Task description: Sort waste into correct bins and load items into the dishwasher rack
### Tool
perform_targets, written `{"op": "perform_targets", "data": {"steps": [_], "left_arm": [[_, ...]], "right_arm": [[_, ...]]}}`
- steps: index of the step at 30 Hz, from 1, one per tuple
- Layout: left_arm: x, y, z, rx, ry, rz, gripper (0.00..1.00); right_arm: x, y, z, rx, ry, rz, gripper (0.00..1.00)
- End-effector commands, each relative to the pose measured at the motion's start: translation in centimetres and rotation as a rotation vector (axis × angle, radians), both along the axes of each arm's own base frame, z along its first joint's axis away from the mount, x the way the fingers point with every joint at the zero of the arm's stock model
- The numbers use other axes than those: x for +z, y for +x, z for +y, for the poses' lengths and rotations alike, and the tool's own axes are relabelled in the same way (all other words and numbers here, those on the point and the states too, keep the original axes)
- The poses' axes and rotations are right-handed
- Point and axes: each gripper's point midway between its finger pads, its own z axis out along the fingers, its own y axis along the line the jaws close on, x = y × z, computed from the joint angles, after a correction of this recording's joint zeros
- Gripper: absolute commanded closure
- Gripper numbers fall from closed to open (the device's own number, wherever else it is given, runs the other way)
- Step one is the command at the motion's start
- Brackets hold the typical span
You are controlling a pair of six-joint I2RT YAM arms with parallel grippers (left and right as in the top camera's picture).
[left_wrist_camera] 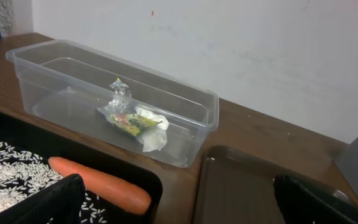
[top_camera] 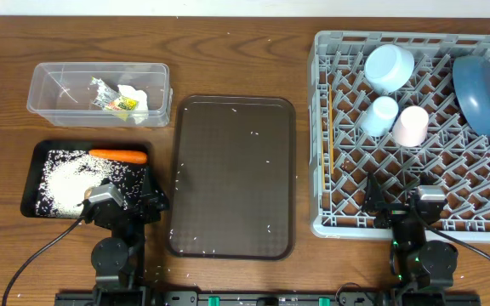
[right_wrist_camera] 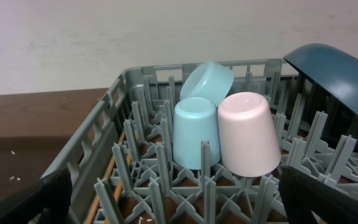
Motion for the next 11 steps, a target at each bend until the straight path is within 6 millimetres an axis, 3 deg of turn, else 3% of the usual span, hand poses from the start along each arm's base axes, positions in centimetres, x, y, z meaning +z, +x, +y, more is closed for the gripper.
{"op": "perform_targets", "data": {"steps": [1, 11], "left_arm": [[-1.80, -0.14, 0.26, 0.012, 0.012, 0.060, 0.02], [-1.80, -0.14, 0.26, 0.012, 0.012, 0.060, 0.02]], "right_arm": [[0.00, -0.03, -0.38, -0.014, -0.013, -0.002, 0.01], [0.00, -0.03, -0.38, -0.014, -0.013, -0.002, 0.01]]}}
